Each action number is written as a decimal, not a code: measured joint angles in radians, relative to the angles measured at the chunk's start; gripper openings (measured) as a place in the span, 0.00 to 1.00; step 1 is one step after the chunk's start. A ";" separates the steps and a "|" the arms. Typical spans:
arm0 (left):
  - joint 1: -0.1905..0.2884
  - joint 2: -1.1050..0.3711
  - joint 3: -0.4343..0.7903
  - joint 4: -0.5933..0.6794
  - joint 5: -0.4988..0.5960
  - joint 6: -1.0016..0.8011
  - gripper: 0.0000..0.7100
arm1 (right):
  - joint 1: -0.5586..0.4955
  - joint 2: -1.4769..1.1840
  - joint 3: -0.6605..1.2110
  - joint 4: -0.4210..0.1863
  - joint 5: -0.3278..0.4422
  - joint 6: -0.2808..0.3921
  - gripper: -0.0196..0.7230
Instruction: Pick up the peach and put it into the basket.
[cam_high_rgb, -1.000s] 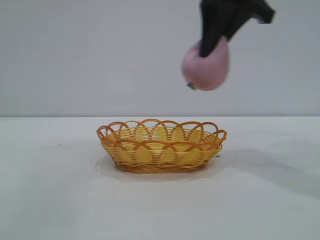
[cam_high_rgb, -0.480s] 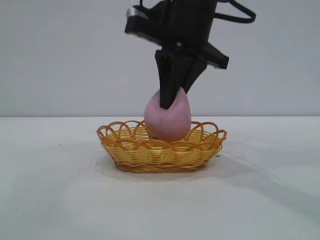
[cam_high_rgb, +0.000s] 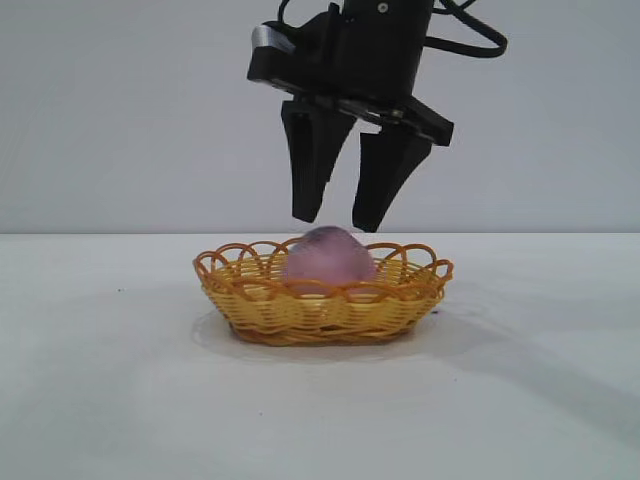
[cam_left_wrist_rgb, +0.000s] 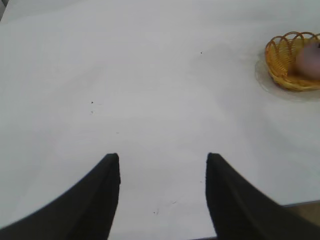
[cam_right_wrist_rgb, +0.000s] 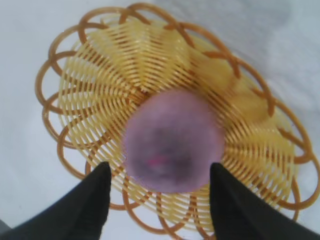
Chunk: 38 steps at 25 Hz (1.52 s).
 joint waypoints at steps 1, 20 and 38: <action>0.000 0.000 0.000 0.000 0.000 0.000 0.53 | -0.010 0.000 -0.019 -0.006 0.002 0.000 0.56; 0.000 0.000 0.000 0.000 0.000 0.000 0.53 | -0.460 -0.092 -0.093 -0.221 0.016 0.103 0.56; 0.000 0.000 0.000 0.000 0.000 0.000 0.53 | -0.561 -0.433 0.162 -0.234 0.022 0.105 0.56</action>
